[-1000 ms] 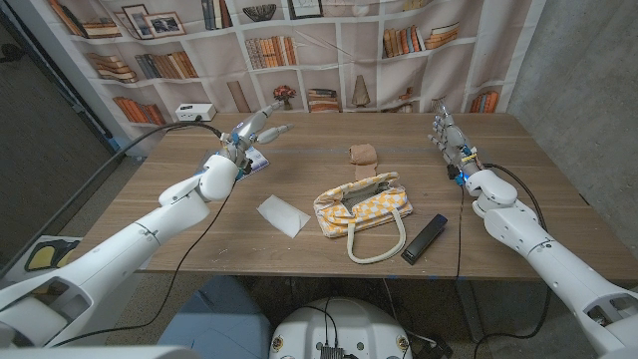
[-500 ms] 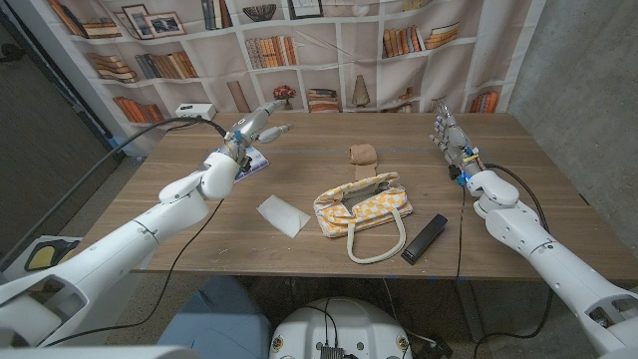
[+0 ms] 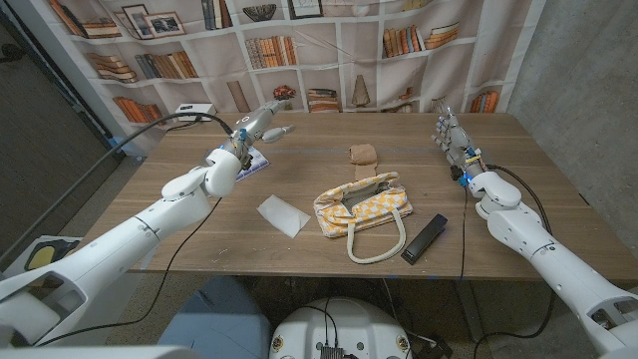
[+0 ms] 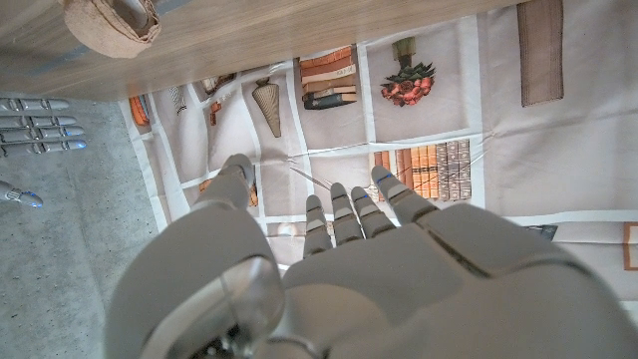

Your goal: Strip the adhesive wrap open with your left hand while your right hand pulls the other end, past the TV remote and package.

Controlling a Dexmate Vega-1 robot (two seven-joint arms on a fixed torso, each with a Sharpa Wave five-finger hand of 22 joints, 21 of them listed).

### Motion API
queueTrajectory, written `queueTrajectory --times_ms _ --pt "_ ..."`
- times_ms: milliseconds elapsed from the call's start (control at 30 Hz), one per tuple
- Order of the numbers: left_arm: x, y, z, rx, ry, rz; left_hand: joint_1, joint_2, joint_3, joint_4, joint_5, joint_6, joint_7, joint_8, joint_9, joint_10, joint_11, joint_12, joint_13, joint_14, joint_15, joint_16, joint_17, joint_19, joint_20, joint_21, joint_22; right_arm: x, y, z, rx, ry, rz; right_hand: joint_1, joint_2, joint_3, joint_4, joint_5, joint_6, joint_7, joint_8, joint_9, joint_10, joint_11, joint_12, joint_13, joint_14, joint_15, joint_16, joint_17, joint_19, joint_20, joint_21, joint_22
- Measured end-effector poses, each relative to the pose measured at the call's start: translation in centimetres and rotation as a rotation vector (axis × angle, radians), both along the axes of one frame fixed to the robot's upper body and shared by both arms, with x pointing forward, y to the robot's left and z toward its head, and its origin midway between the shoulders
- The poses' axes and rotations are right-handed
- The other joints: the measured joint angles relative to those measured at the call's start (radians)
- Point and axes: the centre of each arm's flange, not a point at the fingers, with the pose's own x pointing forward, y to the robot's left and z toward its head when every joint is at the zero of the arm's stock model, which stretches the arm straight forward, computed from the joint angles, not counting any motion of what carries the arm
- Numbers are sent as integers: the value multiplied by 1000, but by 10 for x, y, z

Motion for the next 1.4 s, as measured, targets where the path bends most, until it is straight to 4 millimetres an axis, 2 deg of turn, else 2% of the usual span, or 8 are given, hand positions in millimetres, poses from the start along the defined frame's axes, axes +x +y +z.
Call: queueTrajectory --times_ms 200,333,533,633,1033,1400 --pt "1 3 0 10 1 33 -2 -2 -7 7 0 0 0 0 0 0 0 0 0 4 -4 0 0 6 -6 6 0 0 -3 -2 3 3 -5 0 0 0 0 0 0 0 4 0 0 0 4 0 0 0 0 0 0 0 4 0" --pt "1 -3 4 25 -7 45 -2 -3 -7 7 0 0 0 0 0 0 0 0 0 4 -4 0 0 6 -6 6 0 -1 -5 -2 7 -5 3 0 0 0 0 0 0 0 4 0 2 -2 4 0 0 0 0 0 0 0 4 0" --pt "2 -3 7 47 -13 67 2 -6 -11 3 0 3 -3 0 0 5 -5 0 0 4 -4 0 0 6 -6 6 0 -2 -6 -2 7 -9 9 4 4 4 -4 -8 18 4 8 0 58 14 23 0 0 0 0 -5 4 -4 4 0" --pt "2 -3 9 63 -23 78 2 -6 -11 3 0 7 -7 0 0 5 -5 0 0 4 -4 0 0 6 -5 6 0 -3 -7 -2 4 -13 14 5 5 4 -4 -8 18 4 8 0 63 9 23 0 0 0 0 -5 6 -6 4 0" --pt "1 -5 13 124 -68 104 27 -4 -7 -1 0 2 -13 0 0 11 -11 1 3 13 -13 0 0 11 -11 6 0 -4 -6 -1 -1 -16 27 5 5 4 -4 -8 18 4 8 0 63 9 23 0 4 -4 0 -5 6 -6 4 0" --pt "-2 -10 18 217 -146 128 57 -22 -8 -11 0 13 -23 0 0 25 -25 1 2 24 -24 0 0 23 -15 6 -3 -3 -6 -1 3 -17 28 5 5 4 -4 -8 22 8 8 0 63 9 23 0 4 -4 0 -5 6 -6 4 0"
